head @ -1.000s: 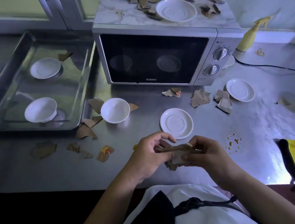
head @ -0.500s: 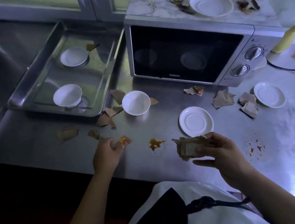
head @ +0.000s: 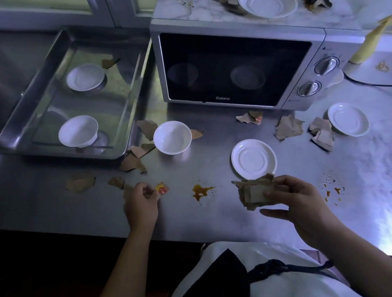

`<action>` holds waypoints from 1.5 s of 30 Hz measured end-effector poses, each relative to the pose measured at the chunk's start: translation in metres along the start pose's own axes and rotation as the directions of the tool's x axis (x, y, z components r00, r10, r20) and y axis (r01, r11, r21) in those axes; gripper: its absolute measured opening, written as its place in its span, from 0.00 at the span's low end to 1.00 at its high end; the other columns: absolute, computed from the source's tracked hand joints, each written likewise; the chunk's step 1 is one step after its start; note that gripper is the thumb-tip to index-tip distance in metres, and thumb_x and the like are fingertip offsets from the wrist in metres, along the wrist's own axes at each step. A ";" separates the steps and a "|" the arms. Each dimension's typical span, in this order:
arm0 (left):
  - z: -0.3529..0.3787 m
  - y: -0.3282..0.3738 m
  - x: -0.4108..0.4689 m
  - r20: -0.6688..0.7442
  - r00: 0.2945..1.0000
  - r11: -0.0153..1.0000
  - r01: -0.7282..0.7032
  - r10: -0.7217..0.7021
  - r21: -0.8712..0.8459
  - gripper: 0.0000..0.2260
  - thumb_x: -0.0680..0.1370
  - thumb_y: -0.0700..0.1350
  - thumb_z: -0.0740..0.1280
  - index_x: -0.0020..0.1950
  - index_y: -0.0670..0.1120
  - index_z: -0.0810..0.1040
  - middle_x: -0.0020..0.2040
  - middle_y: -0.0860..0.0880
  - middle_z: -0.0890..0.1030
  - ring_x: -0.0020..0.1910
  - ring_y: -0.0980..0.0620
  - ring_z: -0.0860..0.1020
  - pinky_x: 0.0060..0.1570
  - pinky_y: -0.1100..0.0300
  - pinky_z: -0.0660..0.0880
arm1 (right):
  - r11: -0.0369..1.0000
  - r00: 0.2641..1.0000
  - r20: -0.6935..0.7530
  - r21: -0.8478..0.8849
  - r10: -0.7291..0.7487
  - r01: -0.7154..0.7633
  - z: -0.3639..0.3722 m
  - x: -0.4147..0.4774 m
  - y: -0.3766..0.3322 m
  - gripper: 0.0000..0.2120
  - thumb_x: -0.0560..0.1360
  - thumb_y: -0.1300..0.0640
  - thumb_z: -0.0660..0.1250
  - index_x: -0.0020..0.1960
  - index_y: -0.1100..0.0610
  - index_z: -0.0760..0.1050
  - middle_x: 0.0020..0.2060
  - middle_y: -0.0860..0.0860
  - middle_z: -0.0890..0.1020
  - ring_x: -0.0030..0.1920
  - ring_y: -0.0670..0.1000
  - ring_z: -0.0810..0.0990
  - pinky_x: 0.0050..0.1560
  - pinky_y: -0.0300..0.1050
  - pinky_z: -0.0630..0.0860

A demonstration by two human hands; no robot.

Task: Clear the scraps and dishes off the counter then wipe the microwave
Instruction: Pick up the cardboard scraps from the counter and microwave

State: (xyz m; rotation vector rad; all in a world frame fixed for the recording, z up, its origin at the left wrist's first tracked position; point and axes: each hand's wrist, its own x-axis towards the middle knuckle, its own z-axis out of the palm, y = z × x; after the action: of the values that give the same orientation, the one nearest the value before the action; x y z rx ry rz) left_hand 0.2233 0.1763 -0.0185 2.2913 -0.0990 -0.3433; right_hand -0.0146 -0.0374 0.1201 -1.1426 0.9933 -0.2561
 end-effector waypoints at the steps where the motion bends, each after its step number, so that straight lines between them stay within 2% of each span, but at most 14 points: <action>1: -0.002 0.006 -0.002 0.032 0.999 0.994 0.035 -0.032 -0.106 0.10 0.72 0.43 0.77 0.42 0.44 0.76 0.41 0.48 0.81 0.43 0.44 0.80 0.43 0.55 0.74 | 1.000 1.000 -0.007 0.000 0.004 -0.004 -0.001 0.001 0.000 0.07 0.75 0.72 0.67 0.51 0.66 0.79 0.45 0.63 0.86 0.43 0.62 0.86 0.45 0.57 0.85; 3: -0.010 0.031 -0.012 0.148 0.988 0.916 0.099 -0.044 -0.389 0.08 0.73 0.39 0.76 0.41 0.44 0.78 0.40 0.46 0.83 0.42 0.45 0.80 0.44 0.58 0.75 | 1.000 1.000 -0.017 0.004 0.007 -0.006 -0.002 0.002 0.001 0.06 0.75 0.72 0.68 0.51 0.66 0.79 0.44 0.63 0.86 0.44 0.62 0.86 0.44 0.56 0.85; 5: -0.022 0.063 -0.029 0.300 0.948 0.798 0.101 0.103 -0.594 0.07 0.72 0.35 0.76 0.41 0.46 0.81 0.40 0.45 0.83 0.42 0.48 0.81 0.44 0.61 0.76 | 1.000 1.000 -0.023 0.000 0.006 -0.006 -0.002 0.003 0.002 0.06 0.75 0.71 0.68 0.51 0.65 0.79 0.44 0.62 0.86 0.43 0.61 0.86 0.44 0.55 0.85; 8: -0.031 0.109 -0.062 0.504 0.766 0.728 0.069 0.399 -0.682 0.06 0.69 0.40 0.78 0.43 0.48 0.84 0.40 0.49 0.84 0.38 0.55 0.81 0.41 0.66 0.77 | 1.000 1.000 -0.002 -0.004 0.011 -0.011 -0.002 0.004 0.001 0.07 0.75 0.71 0.69 0.52 0.66 0.79 0.44 0.62 0.86 0.44 0.62 0.87 0.43 0.54 0.85; 10: -0.024 0.132 -0.080 0.564 0.681 0.774 -0.008 0.468 -0.633 0.06 0.69 0.41 0.77 0.43 0.48 0.84 0.40 0.49 0.85 0.38 0.55 0.81 0.42 0.65 0.76 | 1.000 0.999 0.031 -0.005 0.007 -0.007 0.000 0.005 -0.001 0.07 0.74 0.70 0.71 0.52 0.66 0.79 0.45 0.63 0.86 0.44 0.62 0.86 0.43 0.53 0.84; 14: 0.001 0.153 -0.096 0.554 0.702 0.866 -0.187 0.448 -0.464 0.07 0.71 0.41 0.77 0.42 0.52 0.83 0.37 0.53 0.83 0.34 0.57 0.76 0.39 0.65 0.74 | 1.000 0.993 0.121 0.015 -0.017 0.015 -0.003 0.004 -0.005 0.05 0.72 0.67 0.72 0.45 0.58 0.83 0.45 0.63 0.86 0.45 0.62 0.86 0.47 0.55 0.84; 19: 0.027 0.158 -0.104 0.507 0.725 0.880 -0.327 0.467 -0.344 0.09 0.70 0.41 0.77 0.42 0.55 0.82 0.36 0.59 0.81 0.33 0.58 0.73 0.38 0.60 0.75 | 1.000 0.979 0.202 0.031 -0.001 -0.005 -0.022 -0.002 -0.004 0.11 0.67 0.55 0.76 0.48 0.57 0.85 0.48 0.64 0.85 0.51 0.63 0.85 0.53 0.54 0.83; 23: 0.051 0.169 -0.113 0.423 0.673 0.794 -0.545 0.606 -0.270 0.13 0.69 0.42 0.78 0.39 0.60 0.79 0.47 0.60 0.79 0.52 0.61 0.75 0.54 0.72 0.65 | 0.995 0.988 0.153 0.091 0.017 -0.032 -0.048 -0.004 -0.004 0.13 0.69 0.54 0.74 0.50 0.60 0.84 0.48 0.66 0.84 0.52 0.64 0.84 0.53 0.56 0.83; 28: 0.084 0.192 -0.124 0.699 0.557 0.892 -0.239 0.449 -0.383 0.08 0.71 0.49 0.75 0.46 0.56 0.79 0.43 0.58 0.83 0.45 0.57 0.82 0.49 0.61 0.77 | 0.991 0.992 0.121 0.126 0.040 -0.055 -0.090 -0.006 -0.011 0.13 0.70 0.55 0.73 0.50 0.62 0.83 0.48 0.66 0.84 0.50 0.63 0.84 0.55 0.58 0.82; 32: 0.116 0.216 -0.141 0.732 0.504 0.887 -0.202 0.458 -0.416 0.10 0.70 0.46 0.75 0.48 0.54 0.79 0.42 0.57 0.81 0.41 0.57 0.80 0.43 0.64 0.77 | 0.998 1.000 -0.017 0.069 -0.010 0.011 -0.126 -0.003 -0.014 0.08 0.70 0.71 0.74 0.46 0.61 0.81 0.41 0.62 0.85 0.41 0.57 0.85 0.48 0.51 0.82; 35: 0.143 0.241 -0.153 0.786 0.443 0.899 -0.142 0.431 -0.414 0.12 0.70 0.48 0.77 0.51 0.56 0.80 0.45 0.56 0.82 0.44 0.57 0.81 0.44 0.63 0.78 | 0.995 0.995 -0.096 0.092 -0.024 0.033 -0.159 -0.001 -0.014 0.08 0.70 0.73 0.73 0.45 0.63 0.80 0.39 0.61 0.85 0.39 0.56 0.84 0.46 0.50 0.82; 37: 0.165 0.258 -0.157 0.808 0.456 0.915 -0.036 0.374 -0.403 0.12 0.69 0.53 0.76 0.52 0.57 0.81 0.46 0.53 0.84 0.47 0.55 0.82 0.45 0.62 0.78 | 0.988 0.989 -0.146 0.150 -0.022 0.044 -0.182 0.002 -0.013 0.07 0.70 0.73 0.73 0.45 0.66 0.80 0.40 0.62 0.84 0.40 0.56 0.83 0.47 0.51 0.82; 39: 0.196 0.271 -0.154 0.780 0.553 0.944 -0.036 0.293 -0.329 0.11 0.69 0.58 0.74 0.50 0.58 0.82 0.46 0.53 0.84 0.48 0.53 0.82 0.46 0.61 0.78 | 0.977 0.978 -0.210 0.207 -0.008 0.052 -0.207 0.004 -0.011 0.10 0.70 0.73 0.72 0.41 0.59 0.83 0.38 0.58 0.84 0.38 0.54 0.83 0.48 0.53 0.82; 45: 0.313 0.300 -0.129 0.626 0.769 0.991 -0.125 0.132 -0.056 0.12 0.74 0.50 0.74 0.54 0.49 0.78 0.55 0.51 0.79 0.54 0.48 0.79 0.56 0.51 0.77 | 0.929 0.925 -0.369 0.365 0.086 0.060 -0.284 0.006 0.010 0.10 0.68 0.73 0.72 0.47 0.63 0.80 0.39 0.57 0.85 0.39 0.54 0.85 0.47 0.53 0.83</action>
State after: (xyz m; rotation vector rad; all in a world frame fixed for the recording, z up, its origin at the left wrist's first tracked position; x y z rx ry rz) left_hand 0.0234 -0.2273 0.0280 2.0496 -0.5916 -1.0285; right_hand -0.2319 -0.2184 0.0913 -0.7494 1.2305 -0.6471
